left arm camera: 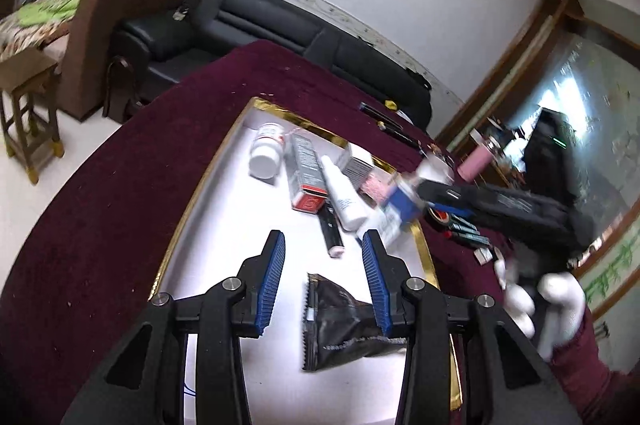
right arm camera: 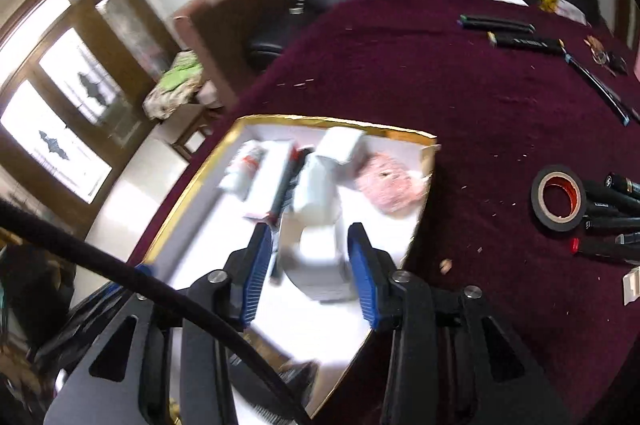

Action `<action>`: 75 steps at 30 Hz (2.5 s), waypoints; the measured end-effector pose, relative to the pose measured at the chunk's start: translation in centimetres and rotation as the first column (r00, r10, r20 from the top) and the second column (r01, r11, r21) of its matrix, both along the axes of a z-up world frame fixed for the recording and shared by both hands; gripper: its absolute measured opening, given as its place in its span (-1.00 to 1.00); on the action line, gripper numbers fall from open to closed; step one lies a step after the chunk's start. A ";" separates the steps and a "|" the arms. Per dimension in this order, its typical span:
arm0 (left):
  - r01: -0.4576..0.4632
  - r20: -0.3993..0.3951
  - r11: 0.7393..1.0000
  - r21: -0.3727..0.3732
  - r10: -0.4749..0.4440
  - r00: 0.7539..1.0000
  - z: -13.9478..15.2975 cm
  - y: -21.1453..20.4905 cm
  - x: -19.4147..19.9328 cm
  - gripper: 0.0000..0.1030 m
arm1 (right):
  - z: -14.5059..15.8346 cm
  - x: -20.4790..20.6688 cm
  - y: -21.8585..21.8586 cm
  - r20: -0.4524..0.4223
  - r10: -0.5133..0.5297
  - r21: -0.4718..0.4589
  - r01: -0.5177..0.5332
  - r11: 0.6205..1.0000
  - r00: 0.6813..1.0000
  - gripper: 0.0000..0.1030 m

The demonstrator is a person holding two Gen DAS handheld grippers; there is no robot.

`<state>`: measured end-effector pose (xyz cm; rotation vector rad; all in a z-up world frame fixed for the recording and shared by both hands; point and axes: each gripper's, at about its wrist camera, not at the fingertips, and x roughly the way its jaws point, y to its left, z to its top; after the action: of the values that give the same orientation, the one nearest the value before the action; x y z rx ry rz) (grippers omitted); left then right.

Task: Organize objects
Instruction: 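Carry the pouch and medicine box into the white box and release both, then move both tools back over the remaining clutter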

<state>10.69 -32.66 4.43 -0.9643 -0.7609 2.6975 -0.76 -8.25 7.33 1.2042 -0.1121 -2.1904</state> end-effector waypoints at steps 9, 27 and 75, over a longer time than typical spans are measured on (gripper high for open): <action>-0.016 0.039 1.000 0.007 0.016 0.999 -1.5 0.9 -0.7 -0.32 | 0.3 0.2 0.2 -0.006 -0.028 -0.028 0.028 0.999 1.000 -0.14; 0.000 0.055 0.999 0.048 -0.003 0.998 -2.9 0.8 -0.8 -0.32 | -1.6 -3.5 -1.0 0.185 0.146 -0.220 -0.104 0.970 0.972 -0.12; 0.017 -0.087 1.000 0.000 -0.017 0.996 2.6 2.0 2.6 0.05 | -0.7 4.3 11.1 0.138 0.032 -0.309 0.013 0.951 0.990 0.09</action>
<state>13.34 -30.68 7.08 -0.8430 -0.7340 2.7043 3.58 2.86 6.66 1.1738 -0.4895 -1.9851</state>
